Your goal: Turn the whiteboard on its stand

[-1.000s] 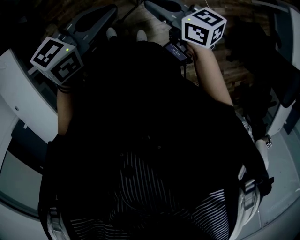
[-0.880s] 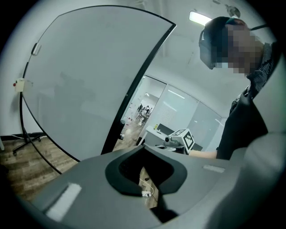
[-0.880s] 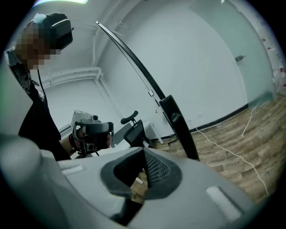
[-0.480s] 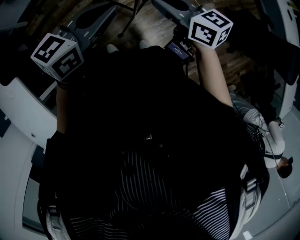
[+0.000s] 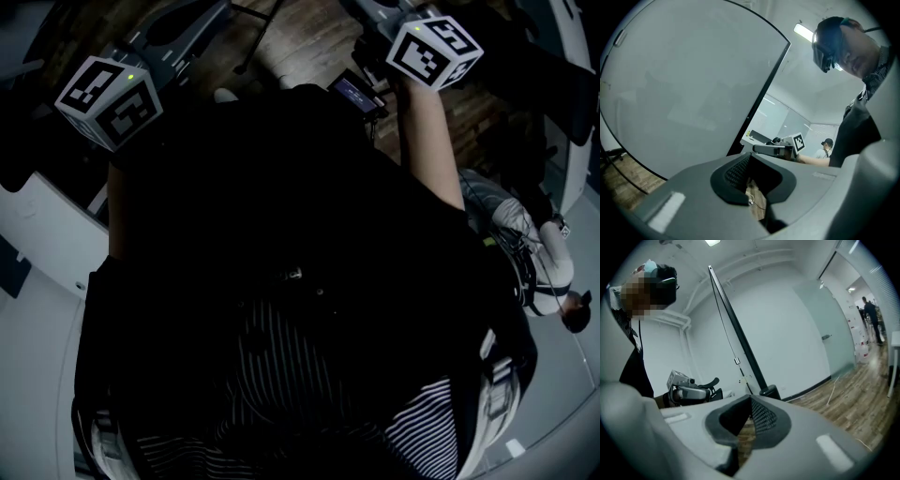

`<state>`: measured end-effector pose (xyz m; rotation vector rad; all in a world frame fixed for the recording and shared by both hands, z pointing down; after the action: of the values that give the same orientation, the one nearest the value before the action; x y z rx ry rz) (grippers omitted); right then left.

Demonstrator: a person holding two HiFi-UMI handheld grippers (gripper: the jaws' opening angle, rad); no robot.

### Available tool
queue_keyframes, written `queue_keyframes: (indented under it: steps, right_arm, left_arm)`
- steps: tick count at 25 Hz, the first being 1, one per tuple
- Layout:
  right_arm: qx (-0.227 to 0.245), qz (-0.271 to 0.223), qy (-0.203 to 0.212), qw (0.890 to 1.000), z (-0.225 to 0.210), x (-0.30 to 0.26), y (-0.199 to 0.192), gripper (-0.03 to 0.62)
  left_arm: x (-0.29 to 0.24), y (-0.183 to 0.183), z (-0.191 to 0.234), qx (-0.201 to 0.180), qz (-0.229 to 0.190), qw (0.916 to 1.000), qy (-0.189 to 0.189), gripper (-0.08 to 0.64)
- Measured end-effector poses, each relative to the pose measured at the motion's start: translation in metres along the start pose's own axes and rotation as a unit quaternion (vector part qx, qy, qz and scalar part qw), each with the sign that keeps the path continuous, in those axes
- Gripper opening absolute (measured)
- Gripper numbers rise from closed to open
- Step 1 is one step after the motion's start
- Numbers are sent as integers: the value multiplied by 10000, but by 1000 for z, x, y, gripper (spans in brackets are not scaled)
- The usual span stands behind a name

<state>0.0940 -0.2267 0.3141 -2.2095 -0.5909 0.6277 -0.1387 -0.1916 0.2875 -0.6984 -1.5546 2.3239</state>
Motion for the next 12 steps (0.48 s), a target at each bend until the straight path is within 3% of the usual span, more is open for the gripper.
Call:
queue_keyframes:
  steps: [6,12]
  right_arm:
    - [145,72,-116,9998,-20,-6,8,28]
    - [392,250,-154,9988,2,-2,-11,68]
  left_arm:
    - [-38,7,11,-69,-95,9999,83,3]
    - [-17,0,-8,-107,-167,9997,117,3]
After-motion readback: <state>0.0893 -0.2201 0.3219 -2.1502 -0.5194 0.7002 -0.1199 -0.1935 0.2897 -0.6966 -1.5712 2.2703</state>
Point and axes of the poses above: the fingertips, and each gripper's own axes: x backward along the fingers, z to its left, y out of its top, the point moved 7 cm from there along x, backward along the fingers, and after that the axes turned 11 degrees about -x, right-handed, at the moved point
